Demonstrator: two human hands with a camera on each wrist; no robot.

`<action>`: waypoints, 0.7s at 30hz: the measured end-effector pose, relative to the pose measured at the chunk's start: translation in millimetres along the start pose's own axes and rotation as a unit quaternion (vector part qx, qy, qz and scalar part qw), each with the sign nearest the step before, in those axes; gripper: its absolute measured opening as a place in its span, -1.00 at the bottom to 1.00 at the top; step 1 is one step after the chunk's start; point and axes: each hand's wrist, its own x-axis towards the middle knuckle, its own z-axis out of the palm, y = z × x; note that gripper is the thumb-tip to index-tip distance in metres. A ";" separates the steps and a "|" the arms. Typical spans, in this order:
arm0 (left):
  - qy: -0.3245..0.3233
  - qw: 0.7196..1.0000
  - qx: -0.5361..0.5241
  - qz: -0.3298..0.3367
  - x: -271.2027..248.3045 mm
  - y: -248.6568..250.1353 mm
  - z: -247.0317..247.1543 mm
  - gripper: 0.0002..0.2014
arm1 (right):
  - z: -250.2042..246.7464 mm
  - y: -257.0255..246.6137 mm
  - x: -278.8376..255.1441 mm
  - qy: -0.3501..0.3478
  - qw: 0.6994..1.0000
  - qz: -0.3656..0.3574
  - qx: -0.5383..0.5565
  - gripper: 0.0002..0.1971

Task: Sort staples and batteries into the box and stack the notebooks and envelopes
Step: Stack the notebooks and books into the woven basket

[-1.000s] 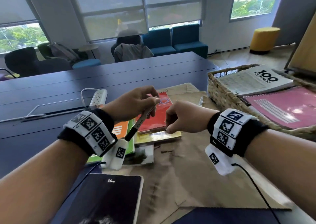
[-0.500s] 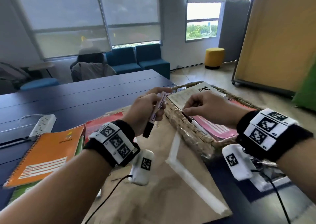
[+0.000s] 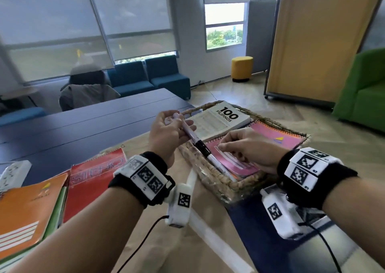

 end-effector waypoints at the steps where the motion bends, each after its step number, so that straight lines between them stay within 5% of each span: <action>1: 0.011 1.000 -0.001 0.002 3.0 0.1 -0.6 -0.83 | 0.3 0.7 0.8 -0.001 1.000 0.000 0.004 -0.91; 4: 0.016 1.000 0.015 0.000 9.8 -1.1 -1.3 -0.84 | 1.1 3.0 3.9 -0.003 1.000 -0.002 0.013 -0.91; 7: -0.005 0.988 0.152 0.028 19.0 -10.4 -5.9 -0.82 | 1.5 4.4 2.7 -0.003 1.000 -0.007 0.018 -0.89; 13: -0.046 0.901 0.408 0.142 29.2 -13.8 3.5 -0.81 | 2.4 3.0 1.8 -0.007 1.000 -0.010 0.014 -0.86; 21: -0.131 0.801 0.569 0.132 26.9 -7.0 7.4 -0.73 | 2.9 5.5 4.3 -0.004 1.000 -0.011 0.002 -0.84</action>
